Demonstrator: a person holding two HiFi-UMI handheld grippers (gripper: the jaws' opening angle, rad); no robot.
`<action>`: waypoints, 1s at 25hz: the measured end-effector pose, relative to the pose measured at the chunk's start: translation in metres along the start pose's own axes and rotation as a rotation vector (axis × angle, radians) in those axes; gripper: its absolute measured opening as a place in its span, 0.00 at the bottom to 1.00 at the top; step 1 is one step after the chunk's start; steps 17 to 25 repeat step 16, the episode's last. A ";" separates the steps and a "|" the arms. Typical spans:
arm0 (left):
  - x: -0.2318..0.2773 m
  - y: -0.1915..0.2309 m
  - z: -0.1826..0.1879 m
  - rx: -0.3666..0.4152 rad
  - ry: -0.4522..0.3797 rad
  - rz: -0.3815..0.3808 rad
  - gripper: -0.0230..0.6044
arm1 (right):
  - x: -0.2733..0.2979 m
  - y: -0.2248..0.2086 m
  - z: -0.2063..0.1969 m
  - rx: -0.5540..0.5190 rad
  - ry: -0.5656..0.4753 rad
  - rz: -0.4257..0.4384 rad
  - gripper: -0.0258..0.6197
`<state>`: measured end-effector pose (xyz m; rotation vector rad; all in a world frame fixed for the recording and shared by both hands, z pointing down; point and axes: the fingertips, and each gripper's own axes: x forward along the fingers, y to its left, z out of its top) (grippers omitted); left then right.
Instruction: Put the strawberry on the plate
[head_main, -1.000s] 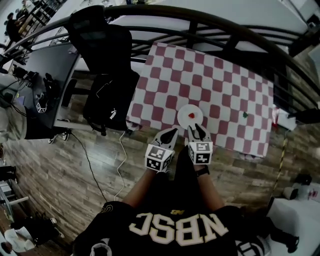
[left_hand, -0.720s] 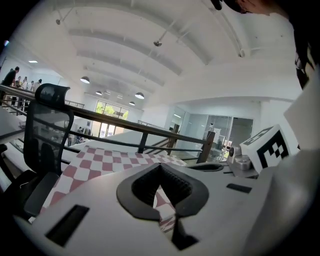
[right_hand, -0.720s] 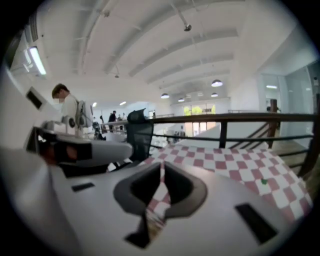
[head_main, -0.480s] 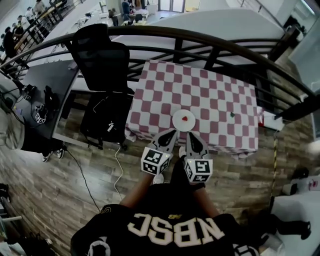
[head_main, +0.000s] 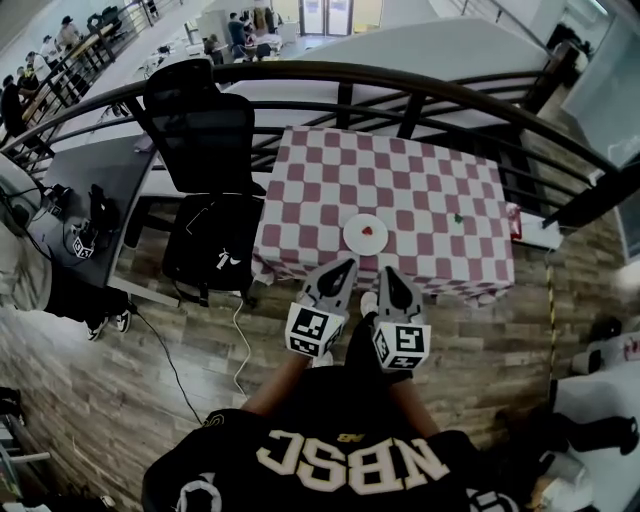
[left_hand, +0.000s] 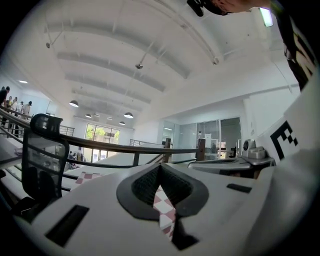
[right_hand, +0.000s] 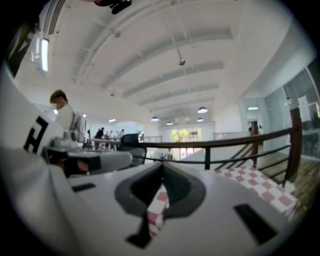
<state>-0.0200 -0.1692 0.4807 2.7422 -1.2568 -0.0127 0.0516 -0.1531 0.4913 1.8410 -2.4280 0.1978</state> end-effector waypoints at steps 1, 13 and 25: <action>-0.002 -0.002 0.001 0.004 -0.003 -0.004 0.06 | -0.003 0.000 0.002 0.002 -0.007 -0.003 0.07; -0.003 0.001 0.010 -0.030 -0.035 -0.013 0.06 | -0.002 -0.002 0.001 -0.001 -0.001 -0.001 0.07; 0.002 0.011 0.005 -0.029 -0.028 0.001 0.06 | 0.007 -0.002 -0.002 -0.001 0.008 0.008 0.07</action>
